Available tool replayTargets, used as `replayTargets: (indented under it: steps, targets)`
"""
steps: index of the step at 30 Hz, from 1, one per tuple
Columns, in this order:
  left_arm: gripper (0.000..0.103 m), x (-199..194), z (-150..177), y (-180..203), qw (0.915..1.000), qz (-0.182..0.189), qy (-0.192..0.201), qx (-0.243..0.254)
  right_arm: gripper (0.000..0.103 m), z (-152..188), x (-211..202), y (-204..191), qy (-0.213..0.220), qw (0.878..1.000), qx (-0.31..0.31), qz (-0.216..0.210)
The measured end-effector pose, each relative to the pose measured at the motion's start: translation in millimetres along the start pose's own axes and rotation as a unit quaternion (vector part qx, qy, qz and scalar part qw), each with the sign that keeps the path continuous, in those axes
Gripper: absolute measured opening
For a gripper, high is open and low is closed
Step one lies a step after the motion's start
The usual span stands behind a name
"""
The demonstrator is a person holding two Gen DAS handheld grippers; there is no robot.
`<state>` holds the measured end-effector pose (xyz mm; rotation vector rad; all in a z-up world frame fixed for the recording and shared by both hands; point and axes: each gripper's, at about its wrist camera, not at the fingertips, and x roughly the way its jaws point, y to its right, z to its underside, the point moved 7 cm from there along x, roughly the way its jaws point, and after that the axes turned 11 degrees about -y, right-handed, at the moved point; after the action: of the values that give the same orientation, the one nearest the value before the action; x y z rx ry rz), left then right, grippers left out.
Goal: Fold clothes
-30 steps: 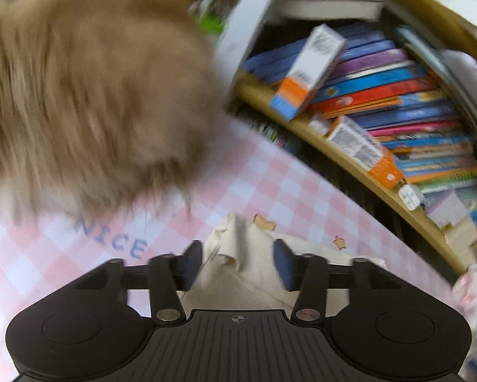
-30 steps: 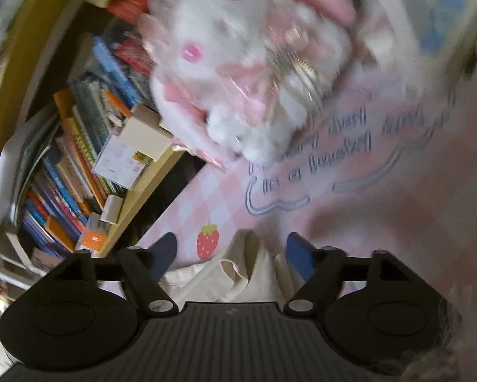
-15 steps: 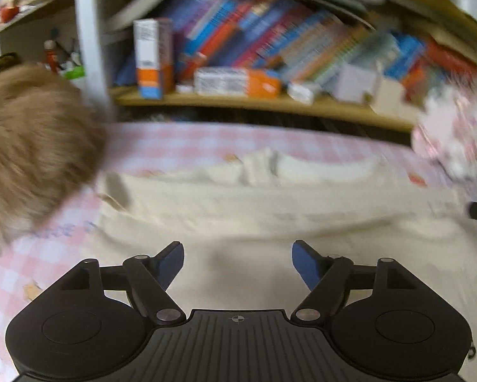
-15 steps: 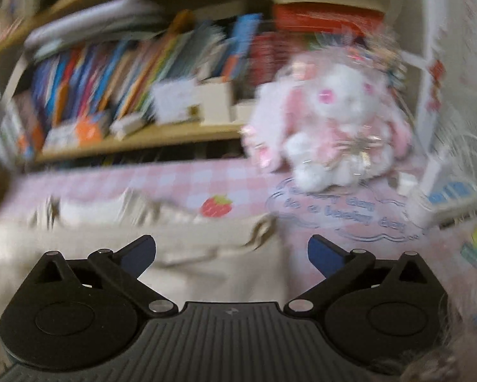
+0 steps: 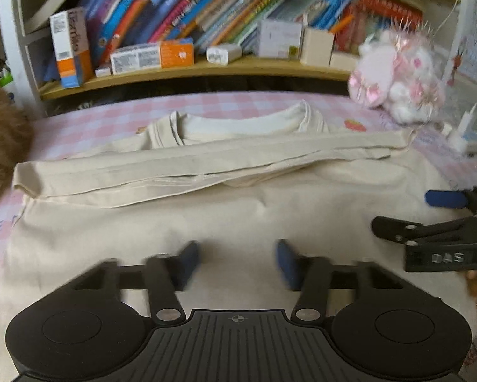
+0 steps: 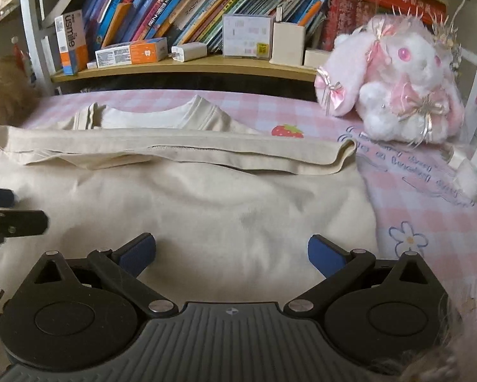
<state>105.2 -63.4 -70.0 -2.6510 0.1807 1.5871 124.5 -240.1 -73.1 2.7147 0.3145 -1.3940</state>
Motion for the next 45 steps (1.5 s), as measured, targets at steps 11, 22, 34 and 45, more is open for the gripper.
replayTargets:
  steps: [11,22,34,45]
  targets:
    - [0.041,68,-126,-29,0.9965,-0.065,-0.011,-0.051,0.103,-1,0,0,-0.006,1.000,-0.012,-0.014]
    - [0.041,27,-80,-71,0.9962,-0.054,0.039,-0.056,0.103,-2,-1,4,-0.005,0.999,-0.019,-0.027]
    - [0.048,-7,25,-70,0.9973,-0.066,0.014,-0.028,0.103,-58,25,41,0.030,0.999,-0.027,0.030]
    - [0.055,-35,56,-105,0.9937,-0.091,0.008,-0.065,0.100,-147,69,79,0.028,0.993,0.058,0.100]
